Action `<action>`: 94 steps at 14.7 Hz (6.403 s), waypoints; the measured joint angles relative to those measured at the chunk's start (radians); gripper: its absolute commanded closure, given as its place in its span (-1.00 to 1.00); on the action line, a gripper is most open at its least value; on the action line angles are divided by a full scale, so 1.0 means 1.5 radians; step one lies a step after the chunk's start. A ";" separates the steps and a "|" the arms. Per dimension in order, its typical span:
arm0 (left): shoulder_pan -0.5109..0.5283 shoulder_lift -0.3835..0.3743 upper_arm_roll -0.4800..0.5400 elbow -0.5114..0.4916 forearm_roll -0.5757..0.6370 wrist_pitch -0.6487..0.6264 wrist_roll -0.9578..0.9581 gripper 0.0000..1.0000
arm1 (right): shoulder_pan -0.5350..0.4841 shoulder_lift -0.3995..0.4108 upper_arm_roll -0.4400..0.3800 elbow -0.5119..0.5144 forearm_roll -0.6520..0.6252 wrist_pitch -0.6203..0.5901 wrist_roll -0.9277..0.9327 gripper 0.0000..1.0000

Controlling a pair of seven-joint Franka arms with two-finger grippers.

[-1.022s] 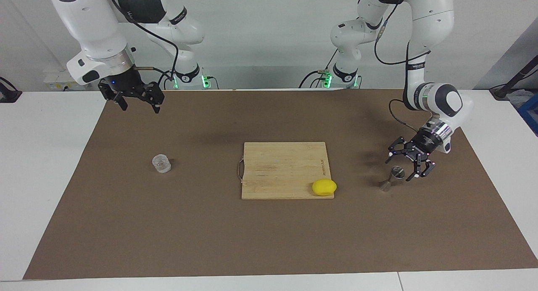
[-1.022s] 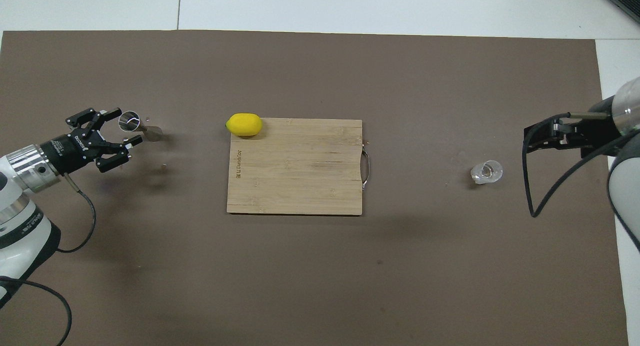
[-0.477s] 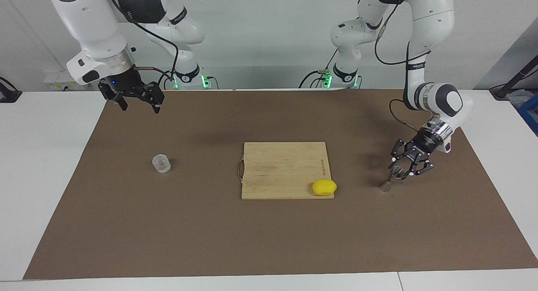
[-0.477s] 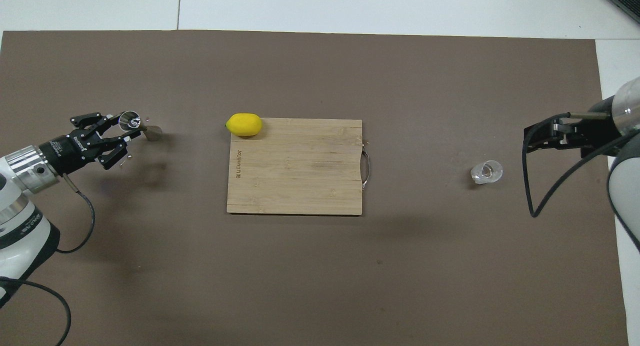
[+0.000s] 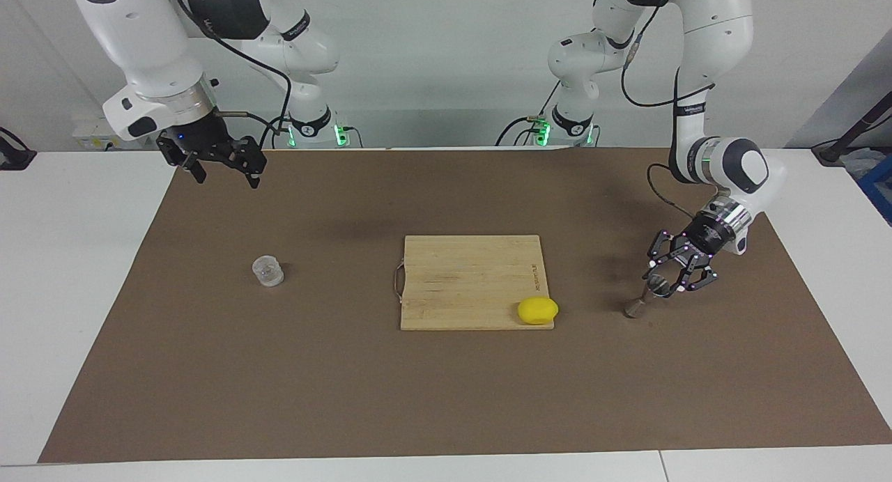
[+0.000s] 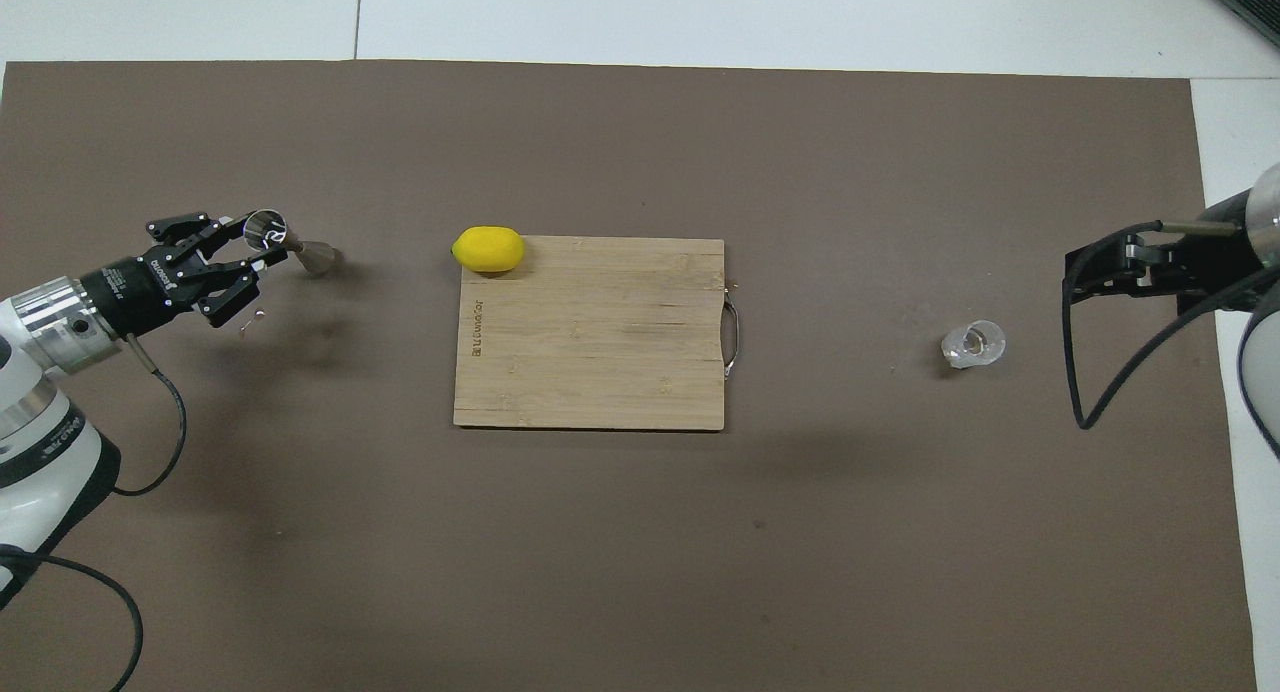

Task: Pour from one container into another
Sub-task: 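Carry the metal cup onto the board while the right gripper reaches the glass, then release the metal cup while the right gripper lifts the glass cup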

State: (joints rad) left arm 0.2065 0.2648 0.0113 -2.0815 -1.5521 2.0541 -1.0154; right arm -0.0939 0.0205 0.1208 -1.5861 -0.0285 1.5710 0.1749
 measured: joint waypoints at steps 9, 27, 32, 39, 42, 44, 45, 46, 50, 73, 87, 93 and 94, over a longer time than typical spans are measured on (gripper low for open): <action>-0.205 -0.005 -0.007 0.110 0.000 -0.011 -0.056 1.00 | -0.017 0.000 -0.001 0.000 0.000 0.001 0.000 -1.00; -0.490 0.024 -0.010 0.090 -0.146 0.244 -0.072 1.00 | -0.130 0.076 -0.004 -0.102 0.187 0.145 0.502 -0.95; -0.490 0.035 -0.009 0.092 -0.158 0.249 -0.072 1.00 | -0.171 0.137 -0.005 -0.164 0.287 0.248 0.555 -1.00; -0.491 0.057 -0.010 0.111 -0.160 0.255 -0.072 1.00 | -0.200 0.169 -0.005 -0.227 0.326 0.285 0.538 -1.00; -0.492 0.066 -0.011 0.121 -0.160 0.256 -0.072 1.00 | -0.208 0.213 -0.005 -0.228 0.364 0.293 0.485 -1.00; -0.492 0.071 -0.011 0.124 -0.160 0.258 -0.071 1.00 | -0.218 0.244 -0.006 -0.227 0.379 0.296 0.450 -1.00; -0.492 0.073 -0.011 0.126 -0.160 0.259 -0.071 1.00 | -0.220 0.254 -0.005 -0.226 0.380 0.296 0.443 -1.00; -0.492 0.074 -0.011 0.127 -0.160 0.260 -0.071 1.00 | -0.220 0.260 -0.005 -0.226 0.381 0.296 0.440 -1.00; -0.495 0.077 -0.011 0.127 -0.160 0.262 -0.071 0.90 | -0.217 0.264 0.002 -0.228 0.381 0.276 0.418 -1.00; -0.414 -0.058 -0.002 0.094 0.132 0.175 -0.078 -1.00 | -0.186 0.264 0.001 -0.228 0.425 0.276 0.433 1.00; -0.289 -0.103 0.012 0.134 0.721 0.255 -0.073 -1.00 | -0.065 0.213 0.004 -0.156 0.419 0.298 0.769 1.00; -0.251 -0.103 0.013 0.180 0.841 0.086 0.176 -1.00 | 0.038 0.213 0.005 -0.100 0.359 0.334 0.914 1.00; -0.246 -0.104 0.013 0.184 0.853 0.060 0.245 -1.00 | 0.054 0.213 0.005 -0.094 0.340 0.342 0.940 1.00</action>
State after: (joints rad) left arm -0.1622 0.1089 0.0311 -1.8060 -0.2728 2.1445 -0.6473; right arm -0.0133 0.3405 0.1288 -1.7267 0.4821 2.0839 1.5847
